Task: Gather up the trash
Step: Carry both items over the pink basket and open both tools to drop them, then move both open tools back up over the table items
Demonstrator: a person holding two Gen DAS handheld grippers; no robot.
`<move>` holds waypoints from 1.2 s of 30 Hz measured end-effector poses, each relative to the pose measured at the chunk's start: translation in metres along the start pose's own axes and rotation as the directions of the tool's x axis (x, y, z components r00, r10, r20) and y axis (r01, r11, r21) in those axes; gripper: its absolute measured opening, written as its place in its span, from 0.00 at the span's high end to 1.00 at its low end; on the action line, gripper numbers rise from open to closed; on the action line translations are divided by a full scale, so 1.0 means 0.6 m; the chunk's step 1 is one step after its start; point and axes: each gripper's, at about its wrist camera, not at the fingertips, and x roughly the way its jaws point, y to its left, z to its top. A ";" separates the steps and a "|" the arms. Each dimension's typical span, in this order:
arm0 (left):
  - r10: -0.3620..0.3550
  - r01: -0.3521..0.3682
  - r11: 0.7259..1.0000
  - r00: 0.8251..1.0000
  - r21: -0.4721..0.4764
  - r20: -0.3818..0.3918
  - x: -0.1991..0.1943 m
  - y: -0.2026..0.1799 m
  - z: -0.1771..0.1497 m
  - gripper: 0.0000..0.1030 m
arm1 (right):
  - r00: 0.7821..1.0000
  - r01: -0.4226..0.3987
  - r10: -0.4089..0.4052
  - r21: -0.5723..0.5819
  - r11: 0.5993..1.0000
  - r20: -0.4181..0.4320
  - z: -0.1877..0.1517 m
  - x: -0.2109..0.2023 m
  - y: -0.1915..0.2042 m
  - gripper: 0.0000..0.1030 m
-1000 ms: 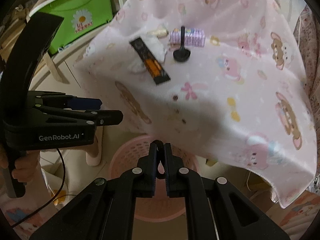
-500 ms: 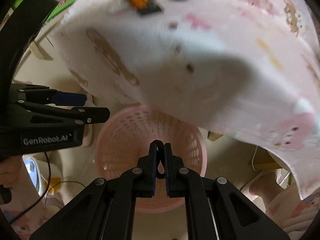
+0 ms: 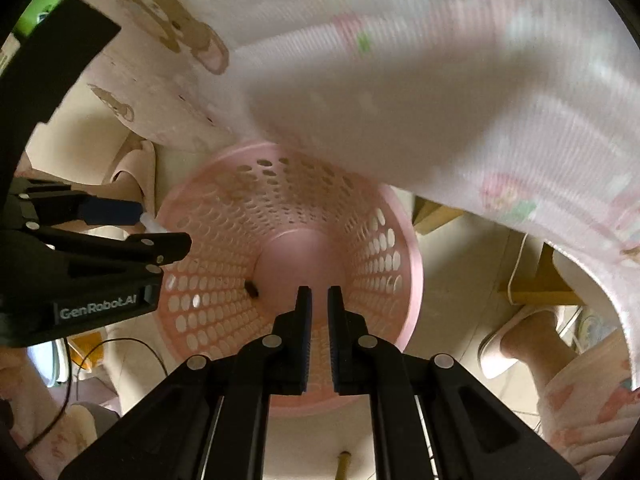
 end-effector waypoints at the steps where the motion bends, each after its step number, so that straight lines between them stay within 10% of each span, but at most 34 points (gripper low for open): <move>1: -0.004 0.004 1.000 1.000 0.001 -0.007 0.003 -0.001 0.000 0.50 | 1.000 -0.009 0.009 0.009 1.000 -0.006 0.000 0.002 -0.003 0.92; 6: -0.021 0.022 1.000 1.000 0.014 -0.020 0.009 -0.004 0.004 0.50 | 1.000 -0.018 0.018 0.039 0.999 -0.024 -0.003 0.006 -0.006 0.90; 17: -0.018 0.017 0.999 1.000 -0.031 -0.006 0.004 0.011 0.011 0.31 | 1.000 0.000 0.001 0.058 0.998 -0.007 -0.005 0.004 -0.011 0.52; 36: 0.038 -0.037 0.999 0.963 -0.007 0.268 -0.149 0.021 0.005 0.27 | 0.977 0.007 -0.017 0.047 0.999 0.213 0.003 -0.120 -0.010 0.45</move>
